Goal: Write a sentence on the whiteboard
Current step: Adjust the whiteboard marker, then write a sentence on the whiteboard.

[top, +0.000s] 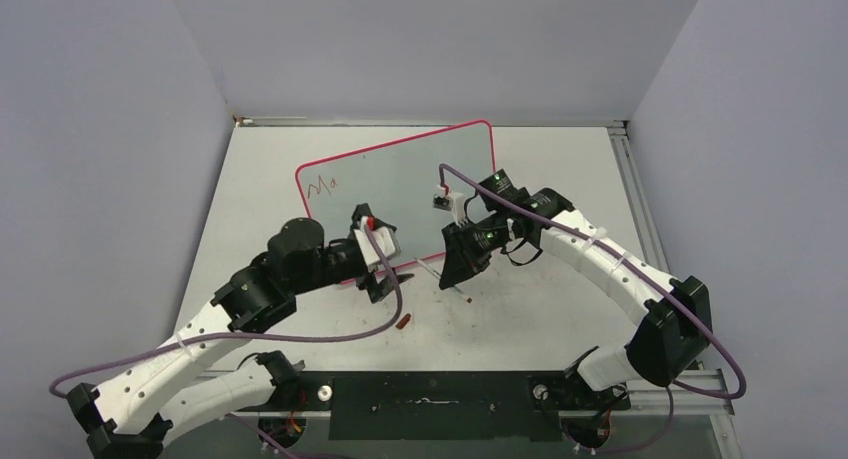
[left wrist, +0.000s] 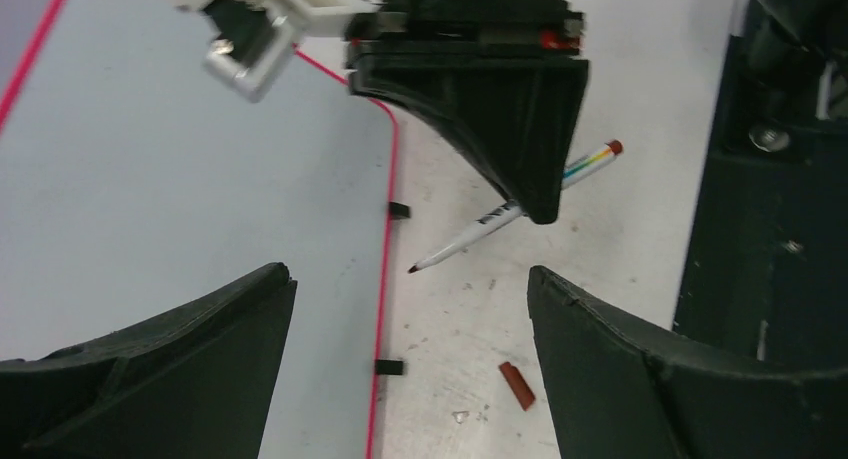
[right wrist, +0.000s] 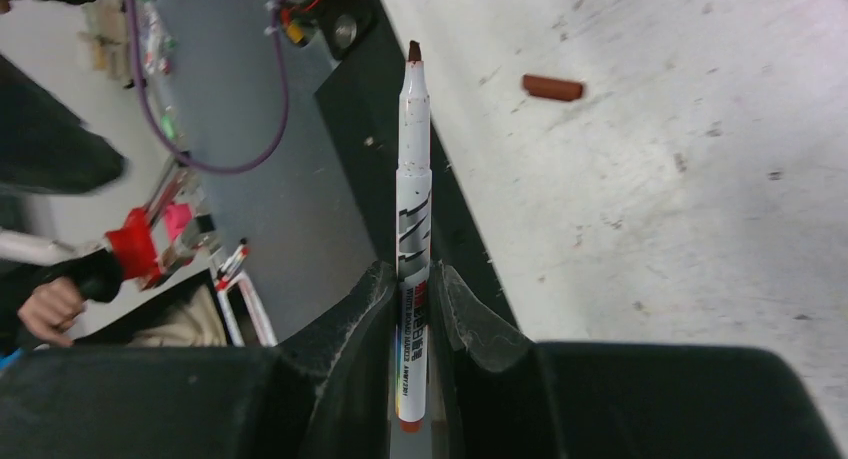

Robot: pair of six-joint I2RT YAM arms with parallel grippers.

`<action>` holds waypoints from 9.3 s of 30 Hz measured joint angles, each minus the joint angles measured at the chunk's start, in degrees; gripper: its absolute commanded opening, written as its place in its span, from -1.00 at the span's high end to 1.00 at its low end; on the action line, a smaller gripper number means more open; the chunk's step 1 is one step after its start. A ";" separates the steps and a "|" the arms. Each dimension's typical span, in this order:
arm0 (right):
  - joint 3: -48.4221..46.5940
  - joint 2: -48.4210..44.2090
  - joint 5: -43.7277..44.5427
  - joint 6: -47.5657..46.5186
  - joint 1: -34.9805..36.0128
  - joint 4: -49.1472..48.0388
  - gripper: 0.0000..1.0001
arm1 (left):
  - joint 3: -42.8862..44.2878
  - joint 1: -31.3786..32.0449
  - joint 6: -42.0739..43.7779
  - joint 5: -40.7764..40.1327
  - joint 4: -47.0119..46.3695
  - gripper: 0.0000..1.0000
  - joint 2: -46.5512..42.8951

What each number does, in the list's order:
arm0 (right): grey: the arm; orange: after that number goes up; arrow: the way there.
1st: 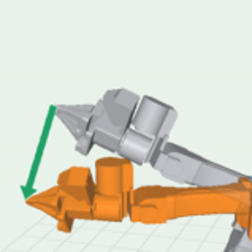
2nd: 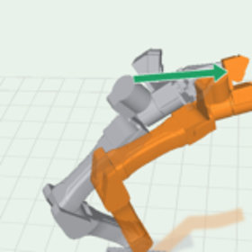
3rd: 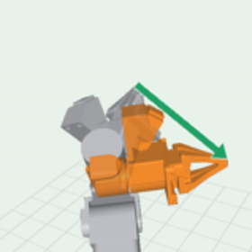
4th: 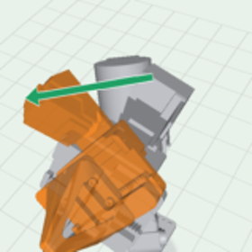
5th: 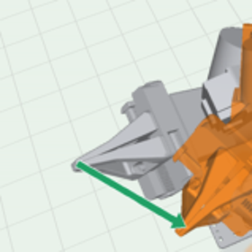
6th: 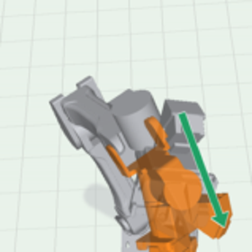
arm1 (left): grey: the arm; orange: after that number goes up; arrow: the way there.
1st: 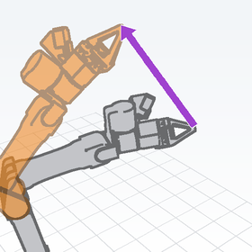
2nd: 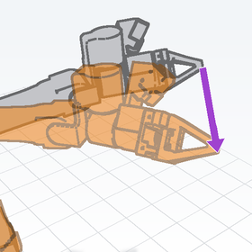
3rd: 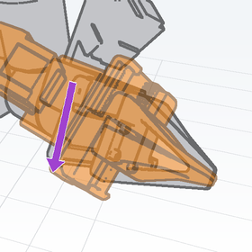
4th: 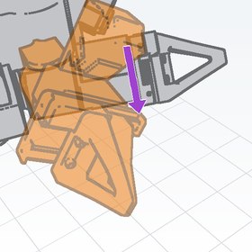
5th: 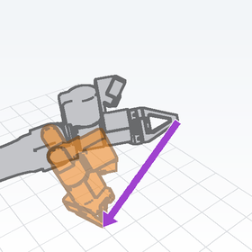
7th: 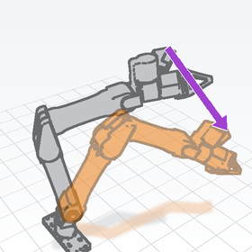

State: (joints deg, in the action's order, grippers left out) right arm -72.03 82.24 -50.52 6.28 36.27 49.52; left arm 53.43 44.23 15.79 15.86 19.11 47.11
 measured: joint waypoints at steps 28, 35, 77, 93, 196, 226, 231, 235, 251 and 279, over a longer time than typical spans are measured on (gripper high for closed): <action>-0.02 0.07 -6.84 -1.97 9.79 7.39 0.83 | -2.75 29.75 8.76 -14.82 9.42 1.00 10.71; 1.05 -1.97 -5.70 1.01 5.22 4.35 -0.22 | -3.50 30.64 5.73 -19.08 6.80 1.00 11.98; 25.86 -19.12 -1.07 29.51 8.79 -35.23 0.62 | -8.11 15.54 -4.26 3.04 1.38 1.00 8.31; 26.08 -26.32 19.39 25.27 9.77 -33.94 0.89 | -7.15 3.72 -7.98 3.04 1.53 -0.76 6.58; -0.79 19.67 70.42 -7.13 28.00 -70.31 0.89 | -1.46 -54.95 -29.62 21.27 -15.93 0.49 16.28; -4.15 19.78 75.01 -9.07 27.89 -72.00 0.89 | -1.44 -54.93 -29.66 21.75 -15.85 0.40 16.28; -4.22 19.78 74.97 -9.11 27.89 -72.22 0.89 | -1.46 -54.95 -29.66 21.73 -15.80 0.04 16.28; -3.89 19.76 74.29 -9.09 27.89 -72.48 0.89 | -1.44 -55.23 -30.18 22.01 -15.96 -0.04 16.48; -0.28 18.78 69.92 -8.63 27.89 -73.05 0.89 | -3.08 -58.97 -37.18 37.00 -28.94 0.50 25.40; -0.57 18.36 70.01 -9.97 27.89 -73.20 0.89 | -5.33 -62.07 -31.26 48.98 -35.50 1.00 27.15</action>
State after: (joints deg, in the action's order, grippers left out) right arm -72.60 100.60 19.49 -3.68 64.16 -23.68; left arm 48.10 -17.85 -15.46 64.84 -16.38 74.26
